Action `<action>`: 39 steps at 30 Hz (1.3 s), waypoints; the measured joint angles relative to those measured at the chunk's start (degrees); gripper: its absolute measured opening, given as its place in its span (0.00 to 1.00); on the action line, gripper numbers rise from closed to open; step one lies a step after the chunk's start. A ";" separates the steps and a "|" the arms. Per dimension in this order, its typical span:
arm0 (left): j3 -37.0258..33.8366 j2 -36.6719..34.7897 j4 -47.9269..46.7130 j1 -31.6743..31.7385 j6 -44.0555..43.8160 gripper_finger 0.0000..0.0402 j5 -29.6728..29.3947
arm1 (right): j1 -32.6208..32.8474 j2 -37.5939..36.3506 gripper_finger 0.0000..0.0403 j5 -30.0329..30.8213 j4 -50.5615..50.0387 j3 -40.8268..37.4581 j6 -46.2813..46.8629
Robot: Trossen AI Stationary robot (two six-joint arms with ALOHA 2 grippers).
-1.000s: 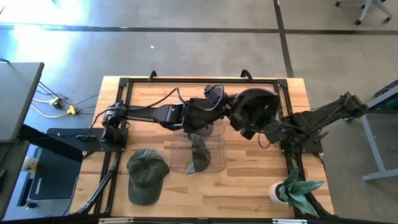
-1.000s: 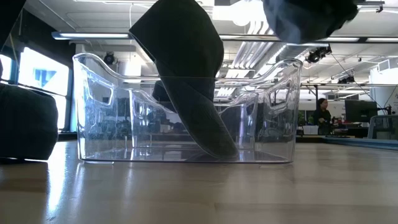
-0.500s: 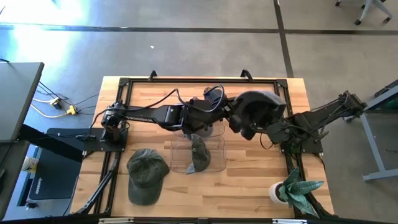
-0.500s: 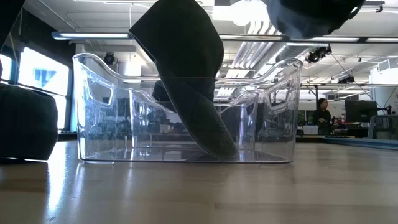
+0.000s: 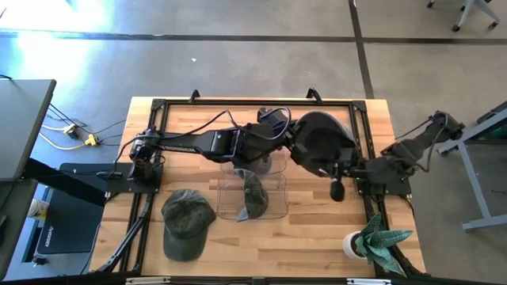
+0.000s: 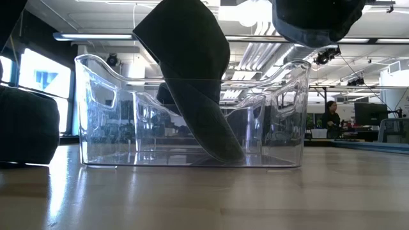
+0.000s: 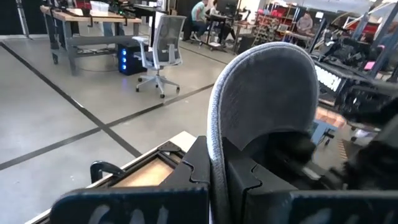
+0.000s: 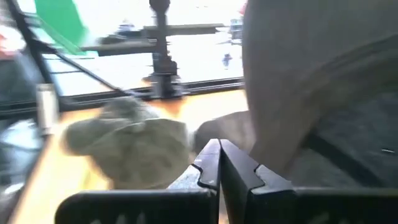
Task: Pick & Place hat
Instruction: Put the gray cap into the top transparent bin
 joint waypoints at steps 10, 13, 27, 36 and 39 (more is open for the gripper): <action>0.10 -0.23 -3.97 1.67 0.25 0.00 10.54 | 0.18 -7.08 0.06 -11.80 -0.23 -0.07 0.25; 0.03 -0.09 -4.94 1.57 0.60 0.00 11.48 | 0.18 -9.39 0.14 -14.21 -0.30 -0.07 1.37; -0.01 0.47 -6.75 5.95 -9.97 0.00 24.05 | 0.15 -19.81 0.42 -23.54 1.96 -0.05 0.36; -0.12 1.10 -6.61 6.34 -11.30 0.00 20.07 | 0.13 -19.96 0.42 -20.61 -6.77 0.20 -0.63; -0.12 1.10 -6.35 6.36 -11.30 0.00 18.00 | 0.05 -16.57 0.42 -20.27 -9.29 0.13 -4.33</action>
